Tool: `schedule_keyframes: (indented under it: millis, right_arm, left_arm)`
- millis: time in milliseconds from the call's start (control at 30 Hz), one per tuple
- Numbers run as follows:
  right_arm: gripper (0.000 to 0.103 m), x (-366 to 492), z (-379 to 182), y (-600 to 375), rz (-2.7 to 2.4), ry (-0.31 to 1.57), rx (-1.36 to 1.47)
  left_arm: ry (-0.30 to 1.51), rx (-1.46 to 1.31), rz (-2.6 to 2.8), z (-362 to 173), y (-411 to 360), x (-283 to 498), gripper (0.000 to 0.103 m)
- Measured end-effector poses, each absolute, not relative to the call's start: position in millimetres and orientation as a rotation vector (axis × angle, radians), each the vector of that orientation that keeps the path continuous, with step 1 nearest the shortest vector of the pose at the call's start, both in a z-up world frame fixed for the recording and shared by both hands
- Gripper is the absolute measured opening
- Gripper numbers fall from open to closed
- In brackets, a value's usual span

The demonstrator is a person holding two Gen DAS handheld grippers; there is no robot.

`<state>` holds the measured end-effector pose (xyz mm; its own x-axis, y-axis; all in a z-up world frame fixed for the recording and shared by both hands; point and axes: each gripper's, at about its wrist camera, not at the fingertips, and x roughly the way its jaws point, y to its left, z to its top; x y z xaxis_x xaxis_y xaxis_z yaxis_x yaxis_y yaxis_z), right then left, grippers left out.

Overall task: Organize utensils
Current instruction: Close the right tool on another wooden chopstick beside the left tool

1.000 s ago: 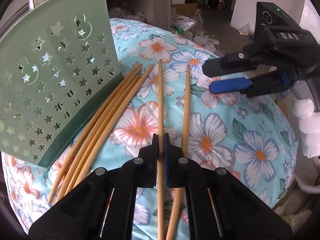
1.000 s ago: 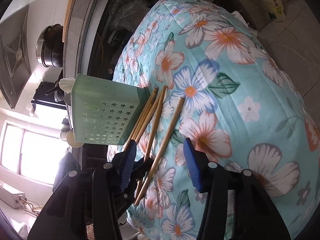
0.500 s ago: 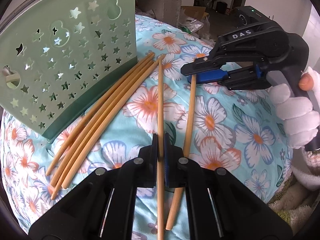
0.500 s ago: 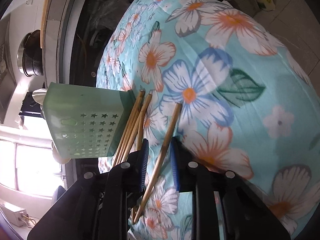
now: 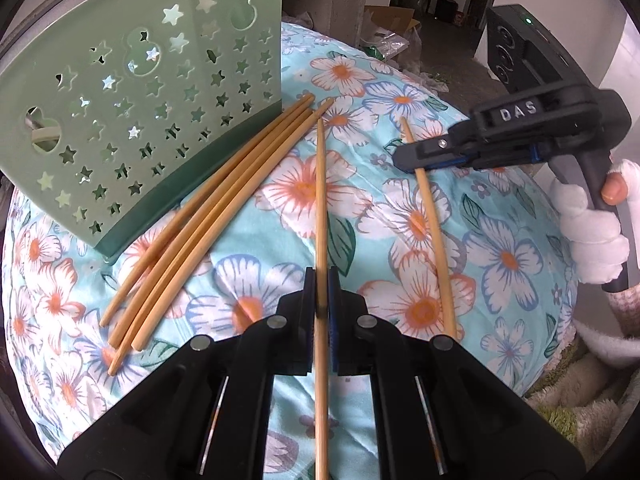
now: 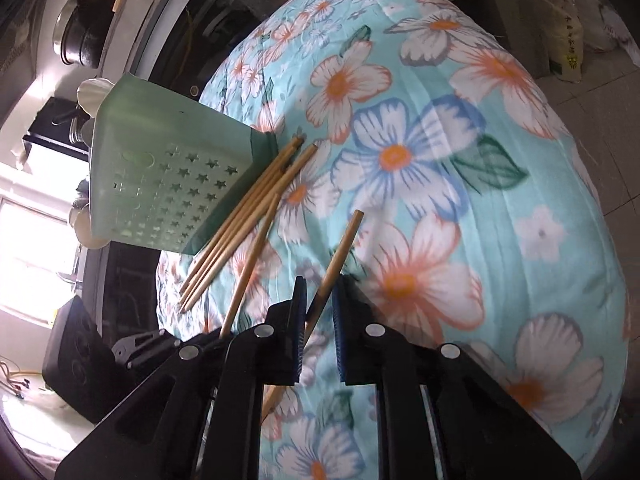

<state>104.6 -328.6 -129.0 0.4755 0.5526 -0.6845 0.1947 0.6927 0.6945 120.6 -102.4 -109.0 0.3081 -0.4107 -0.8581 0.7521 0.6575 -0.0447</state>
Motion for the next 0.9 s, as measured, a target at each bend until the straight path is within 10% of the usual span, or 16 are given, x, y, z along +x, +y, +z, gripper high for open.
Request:
schedule_keyframes:
  millis: [167,900]
  right_arm:
    - [0.012,97.6,-136.3,-333.9,0.261,1.069,0.861]
    - [0.01,86.4,-150.3,-359.3,0.302,1.032,0.974]
  left_arm:
    - [1.01,0.348,-0.821,-104.2,-106.0,127.3,0.018]
    - [1.072,0.311,-0.827,-110.0,-146.8,176.9,0.017]
